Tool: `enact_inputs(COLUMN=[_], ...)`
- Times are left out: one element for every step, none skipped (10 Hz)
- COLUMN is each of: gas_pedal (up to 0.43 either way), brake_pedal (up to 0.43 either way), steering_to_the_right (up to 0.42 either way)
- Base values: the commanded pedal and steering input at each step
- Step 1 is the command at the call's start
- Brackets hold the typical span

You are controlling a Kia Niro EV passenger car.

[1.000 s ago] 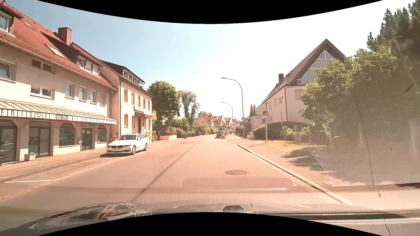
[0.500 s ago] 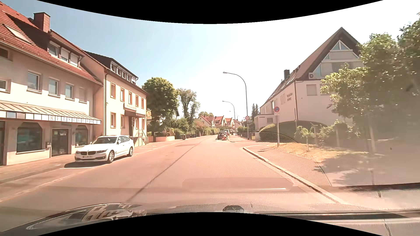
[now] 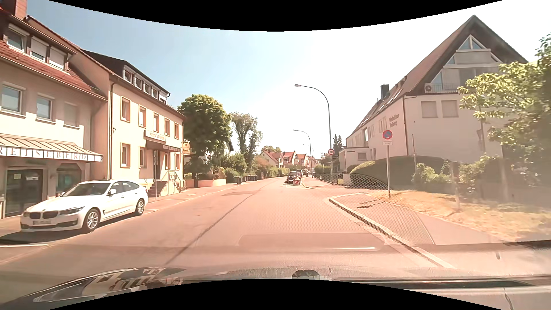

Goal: Follow the waypoints while adhering to traffic rules and regulations

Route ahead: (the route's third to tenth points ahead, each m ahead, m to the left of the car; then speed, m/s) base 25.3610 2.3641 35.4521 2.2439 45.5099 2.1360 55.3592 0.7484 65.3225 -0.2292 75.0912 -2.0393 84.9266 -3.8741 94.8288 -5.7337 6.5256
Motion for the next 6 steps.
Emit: enact_inputs(gas_pedal=[0.067, 0.067, 0.067, 0.067, 0.079, 0.079], brake_pedal=[0.000, 0.000, 0.000, 0.000, 0.000, 0.000], steering_to_the_right=[-0.013, -0.017, -0.019, -0.020, -0.020, -0.021])
